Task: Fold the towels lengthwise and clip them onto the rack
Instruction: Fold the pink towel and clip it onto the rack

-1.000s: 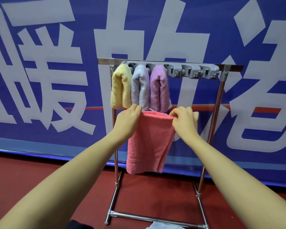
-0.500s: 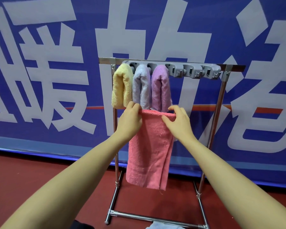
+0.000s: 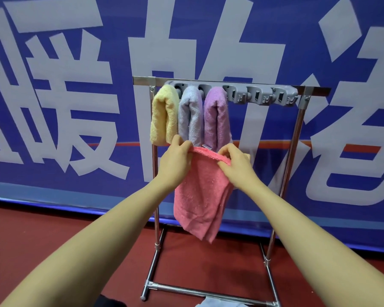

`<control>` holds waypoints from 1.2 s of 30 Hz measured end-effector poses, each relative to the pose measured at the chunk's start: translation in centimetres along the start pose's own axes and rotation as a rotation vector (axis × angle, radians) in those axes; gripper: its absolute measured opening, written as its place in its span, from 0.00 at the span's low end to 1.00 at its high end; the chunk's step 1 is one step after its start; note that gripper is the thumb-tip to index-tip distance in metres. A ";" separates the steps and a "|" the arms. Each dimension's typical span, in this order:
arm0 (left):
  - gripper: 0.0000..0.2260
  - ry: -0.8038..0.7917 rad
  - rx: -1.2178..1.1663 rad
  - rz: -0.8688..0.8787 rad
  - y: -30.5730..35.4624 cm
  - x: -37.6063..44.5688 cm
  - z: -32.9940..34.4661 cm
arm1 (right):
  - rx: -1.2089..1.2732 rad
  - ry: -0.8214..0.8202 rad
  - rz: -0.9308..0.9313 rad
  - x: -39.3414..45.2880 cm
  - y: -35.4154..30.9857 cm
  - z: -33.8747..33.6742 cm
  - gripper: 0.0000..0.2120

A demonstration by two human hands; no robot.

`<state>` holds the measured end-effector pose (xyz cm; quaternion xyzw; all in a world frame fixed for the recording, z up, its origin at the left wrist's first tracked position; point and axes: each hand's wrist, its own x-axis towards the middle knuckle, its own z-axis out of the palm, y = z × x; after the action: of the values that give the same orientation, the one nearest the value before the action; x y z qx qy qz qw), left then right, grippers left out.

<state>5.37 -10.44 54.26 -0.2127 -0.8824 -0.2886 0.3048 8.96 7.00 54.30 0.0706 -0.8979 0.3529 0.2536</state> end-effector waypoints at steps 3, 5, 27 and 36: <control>0.05 0.016 -0.036 -0.010 -0.1 0.2 0.1 | -0.030 -0.113 -0.010 0.1 -0.1 -0.2 0.08; 0.05 0.025 -0.036 -0.007 -0.1 0.3 0.2 | -0.012 -0.152 -0.035 0.1 0.0 -0.2 0.06; 0.10 -0.406 -0.412 0.083 1.7 -0.1 -0.6 | 0.300 -0.138 0.007 -0.5 -0.1 -0.2 0.08; 0.06 -0.168 0.013 0.262 0.3 0.1 -0.7 | 0.310 -0.146 0.029 -0.7 2.0 -0.9 0.10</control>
<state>5.82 -10.64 54.91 -0.3472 -0.8714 -0.2217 0.2663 9.35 9.05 53.30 0.1216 -0.8496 0.4848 0.1686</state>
